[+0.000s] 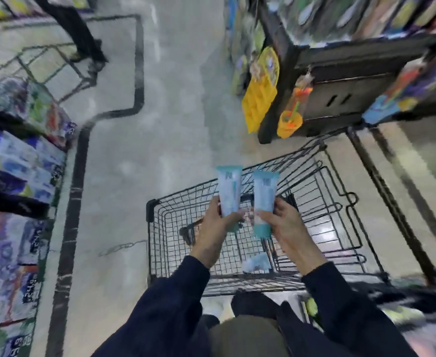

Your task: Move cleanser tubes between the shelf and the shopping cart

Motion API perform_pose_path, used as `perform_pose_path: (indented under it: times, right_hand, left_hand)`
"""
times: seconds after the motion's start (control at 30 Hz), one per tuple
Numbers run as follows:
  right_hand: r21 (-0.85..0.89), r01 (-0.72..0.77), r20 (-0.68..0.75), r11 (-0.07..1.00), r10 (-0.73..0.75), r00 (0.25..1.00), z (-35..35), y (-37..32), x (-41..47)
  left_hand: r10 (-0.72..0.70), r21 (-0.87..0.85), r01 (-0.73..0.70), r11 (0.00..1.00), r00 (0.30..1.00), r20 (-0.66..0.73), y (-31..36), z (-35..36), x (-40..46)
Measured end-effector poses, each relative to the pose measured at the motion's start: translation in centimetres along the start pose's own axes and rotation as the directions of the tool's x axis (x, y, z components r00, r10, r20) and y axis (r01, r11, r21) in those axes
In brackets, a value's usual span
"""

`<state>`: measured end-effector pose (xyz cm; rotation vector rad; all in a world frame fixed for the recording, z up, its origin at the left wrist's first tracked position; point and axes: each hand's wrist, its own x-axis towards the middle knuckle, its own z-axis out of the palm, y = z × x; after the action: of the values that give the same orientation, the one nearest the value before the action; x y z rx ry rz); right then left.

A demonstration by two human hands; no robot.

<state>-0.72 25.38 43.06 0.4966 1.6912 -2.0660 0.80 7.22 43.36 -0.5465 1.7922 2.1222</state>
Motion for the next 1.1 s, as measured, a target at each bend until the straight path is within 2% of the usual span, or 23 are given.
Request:
perform_pose_path:
  times: [0.1,0.27,0.4,0.57,0.87,1.1]
  right_hand:
    - [0.120,0.099,-0.121,0.988,-0.084,0.989,-0.8,-0.8,-3.3]
    - [0.205,0.265,-0.319,0.942,-0.191,0.928,-1.2,-1.4,-9.7]
    - [0.160,0.399,-0.512,0.903,-0.269,0.815,-1.6,-0.6,-15.2]
    - [0.108,0.489,-0.681,0.866,-0.294,0.671,-2.4,1.1,-22.6]
    - [0.069,0.614,-0.886,0.786,-0.234,0.400,-3.3,6.1,-35.8]
    - [0.032,0.622,-0.969,0.783,-0.127,0.210,-2.3,11.6,-46.0]
  left_hand:
    - [0.026,0.014,-0.029,0.999,0.985,0.173,1.1,1.2,-1.4]
    - [0.060,0.071,-0.099,0.993,0.907,0.417,3.0,3.2,-4.3]
    - [0.067,0.115,-0.152,0.982,0.841,0.537,3.1,5.0,-7.1]
    - [0.041,0.148,-0.183,0.972,0.751,0.659,2.4,7.7,-11.4]
    - [-0.051,0.201,-0.246,0.948,0.507,0.860,0.1,13.4,-20.4]
    - [-0.160,0.240,-0.255,0.937,0.299,0.941,-4.5,16.0,-29.8]
